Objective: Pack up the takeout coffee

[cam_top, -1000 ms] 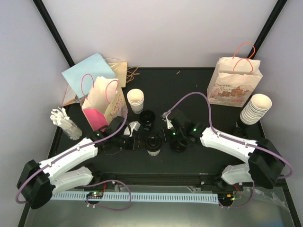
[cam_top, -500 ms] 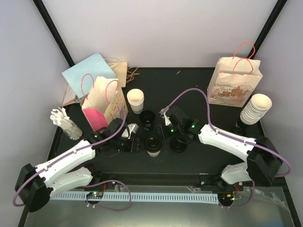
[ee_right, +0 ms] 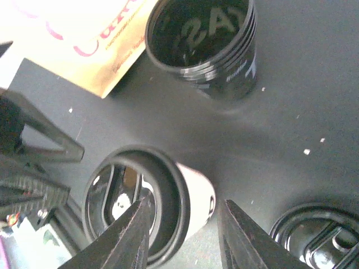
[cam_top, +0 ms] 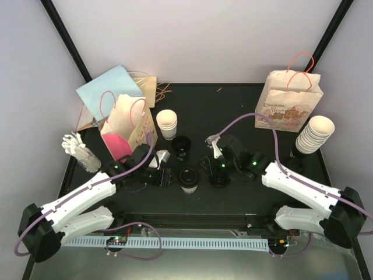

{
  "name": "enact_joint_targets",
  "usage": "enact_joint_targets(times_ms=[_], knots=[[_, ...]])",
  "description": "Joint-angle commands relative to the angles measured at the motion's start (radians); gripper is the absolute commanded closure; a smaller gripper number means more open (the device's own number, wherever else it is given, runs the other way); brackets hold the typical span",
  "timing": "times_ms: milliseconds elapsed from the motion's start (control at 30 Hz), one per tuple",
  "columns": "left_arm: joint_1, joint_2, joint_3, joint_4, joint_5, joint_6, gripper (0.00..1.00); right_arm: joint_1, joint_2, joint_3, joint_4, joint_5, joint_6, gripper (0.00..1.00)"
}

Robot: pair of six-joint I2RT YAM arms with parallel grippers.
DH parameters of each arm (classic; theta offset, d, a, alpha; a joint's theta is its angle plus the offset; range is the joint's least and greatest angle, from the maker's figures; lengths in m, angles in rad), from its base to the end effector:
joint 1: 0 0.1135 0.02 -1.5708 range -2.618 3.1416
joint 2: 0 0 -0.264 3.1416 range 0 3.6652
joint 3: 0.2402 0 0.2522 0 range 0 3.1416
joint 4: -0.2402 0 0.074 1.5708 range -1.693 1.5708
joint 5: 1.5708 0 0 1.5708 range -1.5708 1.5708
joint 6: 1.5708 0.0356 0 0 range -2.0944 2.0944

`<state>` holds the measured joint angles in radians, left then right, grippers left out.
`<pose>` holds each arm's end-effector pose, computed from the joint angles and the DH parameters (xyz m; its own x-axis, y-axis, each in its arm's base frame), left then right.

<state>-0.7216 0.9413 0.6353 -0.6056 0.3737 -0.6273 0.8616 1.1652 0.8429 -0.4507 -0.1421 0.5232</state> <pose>0.1279 -0.1299 0.2256 -0.9400 0.0992 -0.3265 0.2855 0.7528 -0.5931 0.1560 0.1895 0.2591 -0.8023 -0.1753 -0.5706 -0.4807 0.7566 0.4433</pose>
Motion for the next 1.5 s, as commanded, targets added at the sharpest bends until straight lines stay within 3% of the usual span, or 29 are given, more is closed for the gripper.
enact_joint_targets(times_ms=[0,167,333,467,733,933,1367,1467], knots=[[0.004,-0.007,0.043,0.031,0.006,0.010,0.43,-0.004,-0.063,-0.079,0.015,-0.107,0.029,0.64],[0.007,0.036,0.050,0.074,0.034,0.012,0.44,-0.005,-0.102,-0.165,0.069,-0.170,0.074,0.64],[0.006,0.061,0.073,0.090,0.049,0.018,0.52,-0.005,-0.092,-0.215,0.133,-0.202,0.104,0.64],[0.006,0.080,0.096,0.079,0.038,0.029,0.53,-0.004,-0.064,-0.211,0.161,-0.227,0.107,0.64],[0.008,0.081,0.098,0.057,-0.008,0.030,0.68,-0.005,-0.051,-0.203,0.173,-0.207,0.120,0.66],[0.010,0.094,0.089,0.050,-0.018,0.035,0.71,-0.005,-0.027,-0.202,0.179,-0.199,0.121,0.72],[0.013,0.126,0.057,0.080,-0.029,0.040,0.76,-0.004,-0.017,-0.196,0.179,-0.198,0.120,0.73],[0.012,0.139,0.053,0.089,-0.022,0.043,0.85,-0.005,-0.013,-0.197,0.181,-0.203,0.119,0.73]])
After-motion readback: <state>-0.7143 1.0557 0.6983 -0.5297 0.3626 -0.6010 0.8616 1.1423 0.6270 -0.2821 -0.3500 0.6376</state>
